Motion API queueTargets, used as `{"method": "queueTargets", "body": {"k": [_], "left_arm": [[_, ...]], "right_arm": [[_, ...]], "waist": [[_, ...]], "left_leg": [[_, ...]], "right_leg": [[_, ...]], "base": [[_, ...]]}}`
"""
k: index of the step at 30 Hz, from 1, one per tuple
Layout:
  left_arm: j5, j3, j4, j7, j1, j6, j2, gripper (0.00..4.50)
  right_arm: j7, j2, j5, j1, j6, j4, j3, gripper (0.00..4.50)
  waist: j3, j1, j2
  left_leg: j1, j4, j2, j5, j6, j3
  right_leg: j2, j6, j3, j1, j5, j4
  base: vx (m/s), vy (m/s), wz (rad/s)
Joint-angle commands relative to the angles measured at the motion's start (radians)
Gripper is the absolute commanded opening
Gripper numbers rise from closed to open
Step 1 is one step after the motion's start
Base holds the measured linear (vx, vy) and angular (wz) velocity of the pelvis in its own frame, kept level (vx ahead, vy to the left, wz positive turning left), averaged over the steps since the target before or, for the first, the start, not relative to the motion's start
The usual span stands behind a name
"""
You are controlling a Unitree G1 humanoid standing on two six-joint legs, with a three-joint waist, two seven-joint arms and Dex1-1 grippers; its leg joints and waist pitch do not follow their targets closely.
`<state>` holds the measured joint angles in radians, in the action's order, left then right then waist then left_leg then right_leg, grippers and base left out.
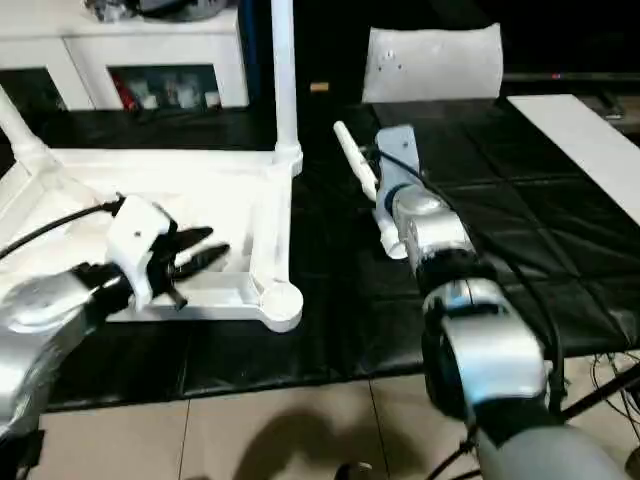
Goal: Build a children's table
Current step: Rotate table base, then pick table leg
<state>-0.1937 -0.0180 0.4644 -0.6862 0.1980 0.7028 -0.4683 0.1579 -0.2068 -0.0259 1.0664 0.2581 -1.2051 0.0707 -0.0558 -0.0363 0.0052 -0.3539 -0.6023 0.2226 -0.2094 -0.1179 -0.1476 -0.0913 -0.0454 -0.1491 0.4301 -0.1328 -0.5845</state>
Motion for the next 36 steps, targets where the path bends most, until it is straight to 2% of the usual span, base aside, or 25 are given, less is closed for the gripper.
{"method": "queueTargets", "body": {"k": [1,2,3,4,5,6,8,10,11,13,17,18,21,22,23,24,26,27,30,32,35,36], "left_arm": [[-0.014,-0.003,0.048,-0.013,-0.008,0.037,-0.019,2.20],[-0.019,0.004,0.073,-0.010,-0.016,0.055,-0.035,2.20],[-0.023,0.007,0.085,-0.008,-0.020,0.064,-0.040,2.47],[-0.026,0.010,0.094,-0.007,-0.025,0.070,-0.045,2.53],[-0.028,0.011,0.099,-0.007,-0.028,0.073,-0.048,2.55],[-0.032,0.013,0.119,-0.009,-0.040,0.091,-0.064,2.55],[-0.032,0.012,0.136,-0.011,-0.048,0.106,-0.080,2.74],[-0.041,0.016,0.153,-0.004,-0.048,0.135,-0.090,2.94],[-0.042,0.017,0.155,-0.003,-0.048,0.139,-0.090,2.97],[-0.053,0.019,0.178,0.001,-0.053,0.159,-0.099,3.20],[-0.055,0.022,0.188,0.008,-0.060,0.168,-0.107,3.44],[-0.060,0.024,0.196,0.010,-0.062,0.175,-0.115,3.59],[-0.066,0.027,0.201,0.012,-0.056,0.187,-0.121,3.86],[-0.069,0.030,0.202,0.012,-0.050,0.193,-0.125,3.88],[-0.070,0.031,0.202,0.012,-0.049,0.194,-0.126,3.95],[-0.073,0.031,0.203,0.013,-0.046,0.197,-0.128,4.07],[-0.078,0.034,0.203,0.013,-0.043,0.198,-0.131,4.19],[-0.080,0.035,0.203,0.011,-0.043,0.198,-0.133,4.30],[-0.094,0.029,0.202,-0.003,-0.048,0.195,-0.151,4.49],[-0.100,0.024,0.202,-0.011,-0.050,0.195,-0.157,4.50],[-0.120,0.017,0.208,-0.023,-0.046,0.202,-0.159,4.50],[-0.131,0.009,0.212,-0.032,-0.042,0.208,-0.161,4.50]], "right_arm": [[-0.013,-0.010,0.014,0.027,-0.003,-0.036,0.007,4.50],[-0.039,-0.014,0.021,0.034,-0.013,-0.066,0.012,4.50],[-0.047,-0.016,0.019,0.036,-0.017,-0.073,0.017,4.50],[-0.055,-0.018,0.017,0.038,-0.019,-0.080,0.022,4.50],[-0.059,-0.019,0.015,0.037,-0.017,-0.083,0.025,4.50],[-0.065,-0.022,0.012,0.042,-0.017,-0.101,0.031,4.50],[-0.057,-0.023,0.007,0.046,-0.014,-0.114,0.036,4.50],[-0.041,-0.022,0.003,0.053,-0.006,-0.128,0.048,4.50],[-0.041,-0.022,0.003,0.053,-0.005,-0.129,0.048,4.50],[-0.032,-0.025,0.000,0.054,0.007,-0.138,0.053,4.50],[-0.012,-0.020,-0.003,0.052,0.037,-0.144,0.058,4.50],[0.008,-0.015,0.002,0.052,0.067,-0.150,0.058,4.50],[0.027,-0.013,-0.002,0.056,0.110,-0.156,0.070,4.50],[0.034,-0.012,-0.007,0.062,0.140,-0.159,0.076,4.50],[0.035,-0.012,-0.009,0.064,0.146,-0.160,0.077,4.31],[0.040,-0.013,-0.016,0.067,0.164,-0.161,0.084,4.20],[0.049,-0.016,-0.023,0.072,0.195,-0.164,0.090,4.12],[0.051,-0.018,-0.023,0.074,0.205,-0.164,0.091,4.00],[0.078,-0.029,-0.005,0.083,0.241,-0.165,0.077,3.68],[0.090,-0.032,0.005,0.085,0.249,-0.164,0.072,3.62],[0.090,-0.039,0.015,0.087,0.251,-0.161,0.074,3.37],[0.091,-0.042,0.018,0.087,0.251,-0.161,0.073,3.27]], "waist": [[0.050,-0.003,0.005],[0.045,-0.004,0.004],[0.043,-0.004,0.003],[0.041,-0.004,0.002],[0.033,-0.004,0.006],[0.033,-0.004,0.003],[0.024,-0.005,0.006],[0.016,-0.005,0.003],[0.016,-0.005,0.003],[0.004,-0.006,0.001],[-0.002,-0.006,0.001],[-0.006,-0.004,-0.004],[-0.009,-0.004,-0.002],[-0.007,-0.003,-0.006],[-0.008,-0.004,-0.004],[-0.006,-0.001,-0.014],[-0.006,-0.006,-0.008],[-0.005,-0.004,-0.011],[-0.001,-0.003,-0.010],[0.000,-0.004,-0.014],[0.001,-0.005,-0.014],[0.004,-0.004,-0.019]], "left_leg": [[-0.014,0.068,-0.006,-0.190,0.050,-0.016],[-0.013,0.070,-0.005,-0.196,0.048,-0.016],[-0.014,0.069,-0.006,-0.200,0.047,-0.016],[-0.013,0.069,-0.007,-0.204,0.046,-0.017],[-0.013,0.071,-0.007,-0.221,0.044,-0.017],[-0.012,0.070,-0.008,-0.225,0.043,-0.016],[-0.014,0.071,-0.008,-0.224,0.045,-0.014],[-0.017,0.070,-0.008,-0.205,0.050,-0.015],[-0.017,0.070,-0.008,-0.205,0.050,-0.015],[-0.020,0.069,-0.009,-0.184,0.057,-0.015],[-0.021,0.068,-0.009,-0.164,0.065,-0.015],[-0.020,0.069,-0.008,-0.163,0.068,-0.015],[-0.018,0.071,-0.007,-0.177,0.064,-0.013],[-0.017,0.070,-0.006,-0.181,0.058,-0.013],[-0.017,0.071,-0.006,-0.176,0.054,-0.013],[-0.018,0.070,-0.006,-0.170,0.055,-0.015],[-0.018,0.069,-0.004,-0.152,0.052,-0.013],[-0.017,0.069,-0.004,-0.143,0.052,-0.014],[-0.017,0.067,-0.003,-0.126,0.050,-0.015],[-0.019,0.066,-0.004,-0.107,0.055,-0.016],[-0.020,0.064,-0.004,-0.093,0.056,-0.017],[-0.020,0.063,-0.004,-0.093,0.055,-0.018]], "right_leg": [[-0.042,-0.148,0.052,-0.069,-0.331,0.052],[-0.042,-0.144,0.053,-0.066,-0.337,0.054],[-0.041,-0.142,0.053,-0.067,-0.338,0.053],[-0.040,-0.140,0.053,-0.066,-0.344,0.054],[-0.039,-0.134,0.053,-0.063,-0.363,0.058],[-0.040,-0.131,0.052,-0.064,-0.371,0.057],[-0.040,-0.133,0.053,-0.062,-0.368,0.056],[-0.040,-0.150,0.055,-0.062,-0.339,0.052],[-0.040,-0.150,0.055,-0.062,-0.339,0.052],[-0.041,-0.168,0.058,-0.061,-0.327,0.049],[-0.041,-0.176,0.059,-0.061,-0.312,0.047],[-0.039,-0.178,0.059,-0.060,-0.315,0.048],[-0.041,-0.176,0.059,-0.060,-0.339,0.049],[-0.042,-0.173,0.059,-0.060,-0.349,0.049],[-0.043,-0.176,0.060,-0.060,-0.343,0.049],[-0.042,-0.176,0.061,-0.061,-0.339,0.049],[-0.045,-0.181,0.062,-0.061,-0.322,0.045],[-0.043,-0.186,0.062,-0.062,-0.308,0.042],[-0.043,-0.198,0.063,-0.063,-0.280,0.039],[-0.043,-0.205,0.064,-0.065,-0.261,0.036],[-0.045,-0.214,0.065,-0.065,-0.251,0.034],[-0.045,-0.216,0.065,-0.066,-0.250,0.033]], "base": [[0.000,0.000,0.00],[0.000,0.000,0.00],[0.000,0.000,0.00],[0.000,0.000,0.00],[0.000,0.000,0.00],[0.000,0.000,0.00],[0.000,0.000,0.00],[0.000,0.000,0.00],[0.000,0.000,0.00],[0.000,0.000,0.00],[0.000,0.000,0.00],[0.000,0.000,0.00],[0.000,0.000,0.00],[0.000,0.000,0.00],[0.000,0.000,0.00],[0.000,0.000,0.00],[0.000,0.000,0.00],[0.000,0.000,0.00],[0.000,0.000,0.00],[0.000,0.000,0.00],[0.000,0.000,0.00],[0.000,0.000,0.00]]}}
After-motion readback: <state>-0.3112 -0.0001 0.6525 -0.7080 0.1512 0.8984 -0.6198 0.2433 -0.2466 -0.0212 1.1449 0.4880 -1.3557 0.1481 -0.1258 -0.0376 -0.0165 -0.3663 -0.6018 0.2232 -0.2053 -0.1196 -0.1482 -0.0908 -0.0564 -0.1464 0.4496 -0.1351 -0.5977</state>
